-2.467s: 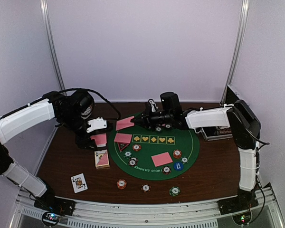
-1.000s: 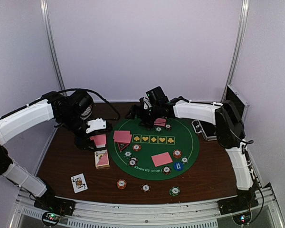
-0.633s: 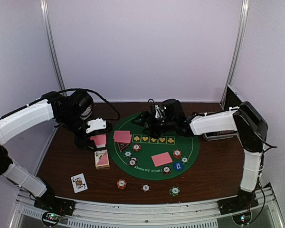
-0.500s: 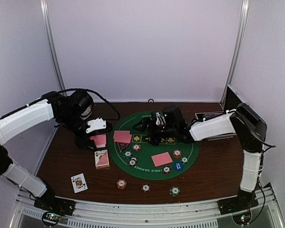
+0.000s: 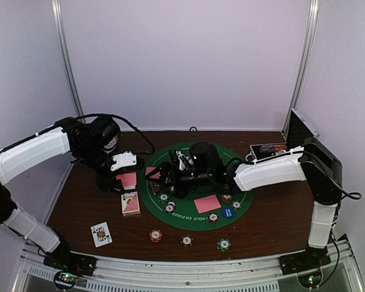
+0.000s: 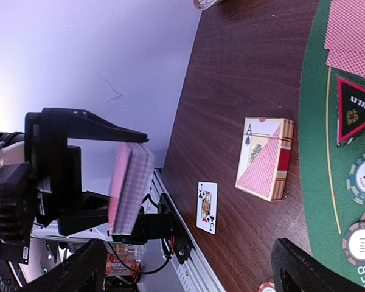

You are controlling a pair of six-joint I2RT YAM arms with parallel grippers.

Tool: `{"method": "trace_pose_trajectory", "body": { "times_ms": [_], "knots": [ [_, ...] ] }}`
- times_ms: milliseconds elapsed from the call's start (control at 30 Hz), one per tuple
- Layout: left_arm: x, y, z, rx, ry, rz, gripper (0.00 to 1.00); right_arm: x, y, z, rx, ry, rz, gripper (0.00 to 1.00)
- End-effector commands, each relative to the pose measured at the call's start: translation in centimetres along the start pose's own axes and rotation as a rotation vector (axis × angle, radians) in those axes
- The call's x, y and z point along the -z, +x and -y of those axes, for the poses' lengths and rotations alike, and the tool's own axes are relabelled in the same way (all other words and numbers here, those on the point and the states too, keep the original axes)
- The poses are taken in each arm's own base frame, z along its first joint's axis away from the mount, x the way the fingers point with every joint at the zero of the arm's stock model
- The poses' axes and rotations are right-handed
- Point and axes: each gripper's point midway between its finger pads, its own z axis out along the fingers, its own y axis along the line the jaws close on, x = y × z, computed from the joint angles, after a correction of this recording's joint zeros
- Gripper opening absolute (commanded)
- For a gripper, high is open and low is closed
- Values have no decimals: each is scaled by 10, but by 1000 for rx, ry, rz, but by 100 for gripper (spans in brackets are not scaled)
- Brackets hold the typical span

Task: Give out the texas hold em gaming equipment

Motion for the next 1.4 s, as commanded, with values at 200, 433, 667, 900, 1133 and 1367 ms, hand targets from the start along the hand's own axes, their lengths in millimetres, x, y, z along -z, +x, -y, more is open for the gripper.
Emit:
{"method": "trace_pose_trajectory", "body": {
  "times_ms": [200, 433, 667, 900, 1133, 1367],
  "knots": [
    [5, -18, -10, -2, -19, 62, 24, -27, -4, -35, 5, -105, -5, 93],
    [5, -19, -10, 1, -16, 65, 24, -41, -6, -46, -21, -167, -19, 88],
    [4, -21, -11, 1, -13, 68, 23, -56, -3, -50, -44, -195, -44, 87],
    [4, -20, -10, -1, -13, 70, 24, -72, 1, -48, -62, -198, -73, 86],
    [5, -21, -9, 1, -11, 75, 24, -80, -1, -39, -104, -192, -57, 82],
    [6, -19, -8, -2, -13, 75, 24, -84, -5, -13, -206, -171, -32, 73]
  ]
}}
